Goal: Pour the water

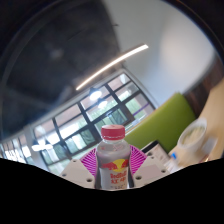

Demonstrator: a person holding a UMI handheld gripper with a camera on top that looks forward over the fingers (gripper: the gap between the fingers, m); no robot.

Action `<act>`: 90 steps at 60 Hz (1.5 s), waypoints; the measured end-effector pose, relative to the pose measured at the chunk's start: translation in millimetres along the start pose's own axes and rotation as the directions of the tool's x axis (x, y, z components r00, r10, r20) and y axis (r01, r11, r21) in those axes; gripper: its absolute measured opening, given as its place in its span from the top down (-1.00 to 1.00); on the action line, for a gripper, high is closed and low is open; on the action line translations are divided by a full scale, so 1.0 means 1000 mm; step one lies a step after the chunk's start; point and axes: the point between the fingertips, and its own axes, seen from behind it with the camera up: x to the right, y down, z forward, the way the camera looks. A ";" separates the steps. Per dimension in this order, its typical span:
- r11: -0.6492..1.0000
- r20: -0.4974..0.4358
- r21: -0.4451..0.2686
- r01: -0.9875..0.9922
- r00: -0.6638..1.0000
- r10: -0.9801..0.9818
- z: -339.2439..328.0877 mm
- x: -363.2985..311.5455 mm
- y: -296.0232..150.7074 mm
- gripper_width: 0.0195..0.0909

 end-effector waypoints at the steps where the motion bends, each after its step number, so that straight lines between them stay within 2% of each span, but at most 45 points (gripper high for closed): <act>1: 0.998 -0.006 0.004 0.069 0.998 -0.069 -0.004 0.004 -0.002 0.51; 2: 0.991 -0.009 0.015 0.132 0.991 -0.132 -0.012 0.020 0.000 0.51; 4: 0.973 -0.047 0.008 0.231 0.972 -0.231 -0.001 0.040 -0.017 0.51; 7: 0.930 -0.081 -0.016 0.367 0.927 -0.367 0.000 0.070 -0.015 0.50; 10: 0.896 -0.093 -0.055 0.440 0.891 -0.443 -0.005 0.119 0.015 0.50; 12: 0.885 -0.088 -0.096 0.455 0.882 -0.463 0.004 0.129 0.015 0.51; 17: 0.852 -0.052 -0.196 0.486 0.862 -0.504 0.003 0.169 0.061 0.51; 18: 0.843 -0.042 -0.206 0.497 0.856 -0.515 0.006 0.187 0.072 0.51; 19: 0.834 -0.037 -0.222 0.505 0.851 -0.525 0.003 0.180 0.065 0.51; 24: 0.812 -0.010 -0.266 0.520 0.841 -0.542 0.006 0.192 0.089 0.51; 25: 0.809 -0.004 -0.269 0.522 0.840 -0.543 0.005 0.208 0.104 0.51; 29: 0.793 0.016 -0.315 0.521 0.838 -0.545 0.001 0.197 0.113 0.47; 30: 0.798 0.018 -0.294 0.526 0.838 -0.545 0.003 0.193 0.108 0.49; 32: 0.788 0.024 -0.301 0.536 0.831 -0.556 0.003 0.193 0.108 0.49; 33: 0.788 0.017 -0.298 0.539 0.828 -0.560 -0.007 0.171 0.121 0.49; 45: 0.798 0.019 -0.285 0.532 0.835 -0.550 -0.009 0.165 0.120 0.46; 47: 0.797 0.016 -0.288 0.532 0.834 -0.551 -0.007 0.168 0.118 0.40; 53: 0.783 0.020 -0.298 0.545 0.824 -0.566 -0.007 0.172 0.118 0.04; 58: 0.732 0.020 -0.394 0.555 0.802 -0.597 -0.019 0.181 0.124 -0.60; 59: 0.729 0.024 -0.396 0.557 0.801 -0.599 -0.021 0.180 0.122 -0.80; 68: 0.706 0.040 -0.377 0.600 0.772 -0.634 -0.055 0.155 0.099 -0.77; 77: 0.681 0.015 -0.414 0.604 0.752 -0.659 -0.116 0.135 0.068 -0.76; 90: 0.716 0.024 -0.418 0.559 0.795 -0.607 -0.209 0.084 0.045 -0.77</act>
